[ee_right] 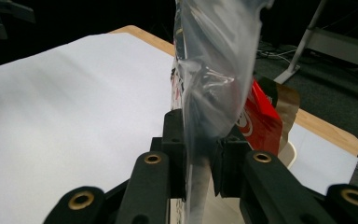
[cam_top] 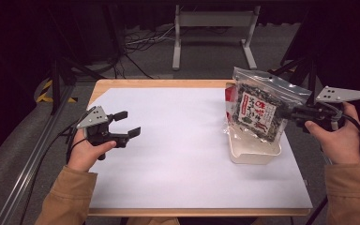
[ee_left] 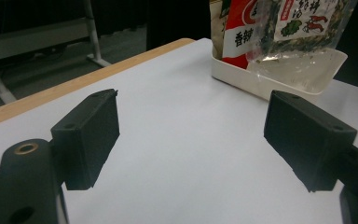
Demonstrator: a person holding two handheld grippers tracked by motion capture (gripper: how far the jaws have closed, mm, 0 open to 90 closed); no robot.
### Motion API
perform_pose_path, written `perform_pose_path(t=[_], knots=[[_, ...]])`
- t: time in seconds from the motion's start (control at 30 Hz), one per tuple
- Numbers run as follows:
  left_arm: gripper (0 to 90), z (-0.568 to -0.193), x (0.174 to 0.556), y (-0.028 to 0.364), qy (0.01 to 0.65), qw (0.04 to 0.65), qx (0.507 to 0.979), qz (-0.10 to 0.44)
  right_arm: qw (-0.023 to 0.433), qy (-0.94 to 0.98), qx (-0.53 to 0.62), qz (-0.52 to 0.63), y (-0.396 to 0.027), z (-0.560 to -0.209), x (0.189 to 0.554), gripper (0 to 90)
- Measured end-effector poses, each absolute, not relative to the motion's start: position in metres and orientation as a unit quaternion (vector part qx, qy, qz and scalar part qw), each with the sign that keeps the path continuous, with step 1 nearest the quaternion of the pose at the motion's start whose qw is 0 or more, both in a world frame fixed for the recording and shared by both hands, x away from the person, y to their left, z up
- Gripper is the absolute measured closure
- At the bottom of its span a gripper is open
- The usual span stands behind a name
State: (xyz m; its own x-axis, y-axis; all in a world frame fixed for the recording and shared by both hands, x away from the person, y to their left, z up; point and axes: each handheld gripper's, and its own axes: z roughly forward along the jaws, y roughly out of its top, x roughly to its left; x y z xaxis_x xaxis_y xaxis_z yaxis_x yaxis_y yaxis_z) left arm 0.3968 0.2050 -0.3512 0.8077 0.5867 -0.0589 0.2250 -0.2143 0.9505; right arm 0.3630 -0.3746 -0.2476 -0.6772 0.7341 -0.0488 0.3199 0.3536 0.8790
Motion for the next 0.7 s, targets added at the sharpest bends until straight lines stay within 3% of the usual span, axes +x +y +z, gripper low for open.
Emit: perform_pose_path(t=[0.7], knots=[[18.6, -0.35, 0.395, 0.209, 0.274, 0.571, 0.758, 0.158, 0.218, 0.803, 0.348, 0.431, -0.367, -0.276, 0.369, 77.2]])
